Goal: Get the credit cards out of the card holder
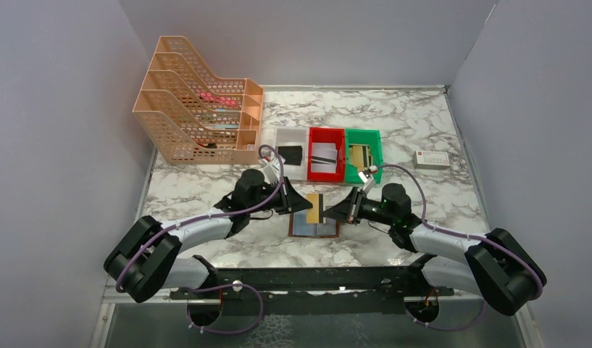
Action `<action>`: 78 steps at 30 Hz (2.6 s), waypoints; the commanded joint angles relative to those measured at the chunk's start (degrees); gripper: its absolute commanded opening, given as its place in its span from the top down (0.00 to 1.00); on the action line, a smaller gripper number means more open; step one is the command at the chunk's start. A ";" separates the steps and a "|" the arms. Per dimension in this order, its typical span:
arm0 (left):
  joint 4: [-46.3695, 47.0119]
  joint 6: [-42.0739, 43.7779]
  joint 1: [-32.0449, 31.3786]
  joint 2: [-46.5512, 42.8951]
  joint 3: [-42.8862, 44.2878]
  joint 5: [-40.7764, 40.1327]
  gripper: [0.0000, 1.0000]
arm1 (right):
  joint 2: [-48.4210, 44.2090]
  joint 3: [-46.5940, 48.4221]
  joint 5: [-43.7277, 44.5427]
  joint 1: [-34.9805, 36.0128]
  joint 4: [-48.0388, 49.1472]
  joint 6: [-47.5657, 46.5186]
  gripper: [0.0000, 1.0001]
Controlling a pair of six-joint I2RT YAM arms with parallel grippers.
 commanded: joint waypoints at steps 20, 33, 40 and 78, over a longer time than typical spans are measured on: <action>3.28 0.79 -0.33 -2.86 1.88 5.24 1.00 | -2.79 1.08 -3.05 -1.86 4.00 -4.94 0.37; 3.46 0.87 -0.37 -3.25 2.95 6.60 1.00 | 3.90 1.99 -10.19 -3.30 12.64 -3.22 0.63; 3.54 0.83 -0.34 -3.27 2.79 6.42 1.00 | 4.96 0.21 -12.43 -4.23 18.54 -0.44 0.77; -53.61 35.56 2.49 -16.21 27.72 -41.68 0.01 | -21.67 18.47 25.76 -5.73 -38.37 -34.28 0.99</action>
